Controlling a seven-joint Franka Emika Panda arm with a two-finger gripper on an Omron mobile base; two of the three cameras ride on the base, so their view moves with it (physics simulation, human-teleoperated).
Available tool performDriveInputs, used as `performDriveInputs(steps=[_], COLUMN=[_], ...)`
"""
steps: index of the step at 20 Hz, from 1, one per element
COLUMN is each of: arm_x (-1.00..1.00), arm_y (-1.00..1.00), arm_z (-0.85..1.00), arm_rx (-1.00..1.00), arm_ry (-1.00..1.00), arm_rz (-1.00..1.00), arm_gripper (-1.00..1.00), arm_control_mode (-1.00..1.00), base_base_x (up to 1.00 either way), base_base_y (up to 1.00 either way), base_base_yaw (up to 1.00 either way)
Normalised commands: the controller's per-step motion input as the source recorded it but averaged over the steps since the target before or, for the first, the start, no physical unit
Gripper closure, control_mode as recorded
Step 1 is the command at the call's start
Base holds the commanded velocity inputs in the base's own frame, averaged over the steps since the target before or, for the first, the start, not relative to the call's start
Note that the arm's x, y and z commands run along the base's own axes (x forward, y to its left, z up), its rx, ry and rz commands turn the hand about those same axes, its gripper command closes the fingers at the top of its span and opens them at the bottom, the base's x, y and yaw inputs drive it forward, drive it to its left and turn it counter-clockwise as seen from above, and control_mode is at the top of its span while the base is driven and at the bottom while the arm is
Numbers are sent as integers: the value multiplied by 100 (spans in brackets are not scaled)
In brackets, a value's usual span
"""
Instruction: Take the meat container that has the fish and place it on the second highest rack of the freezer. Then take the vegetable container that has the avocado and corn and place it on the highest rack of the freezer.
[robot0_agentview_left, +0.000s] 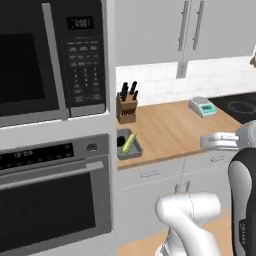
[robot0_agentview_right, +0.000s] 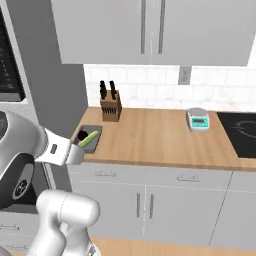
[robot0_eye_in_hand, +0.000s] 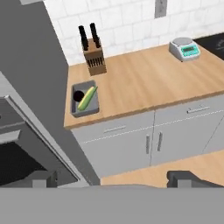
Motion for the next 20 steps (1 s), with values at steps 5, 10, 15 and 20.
performDriveInputs(steps=[5, 10, 15, 20], arm_x=[0, 0, 0, 0], arm_y=[0, 0, 0, 0], arm_z=[0, 0, 0, 0], arm_rx=[0, 0, 0, 0], arm_ry=[0, 0, 0, 0], arm_rz=[0, 0, 0, 0], arm_gripper=[-100, -100, -100, -100], arm_control_mode=[100, 100, 100, 100], base_base_x=[-13, 1, 42, 56], base_base_y=[-37, -33, -3, -7], base_base_yaw=[69, 24, 18, 4])
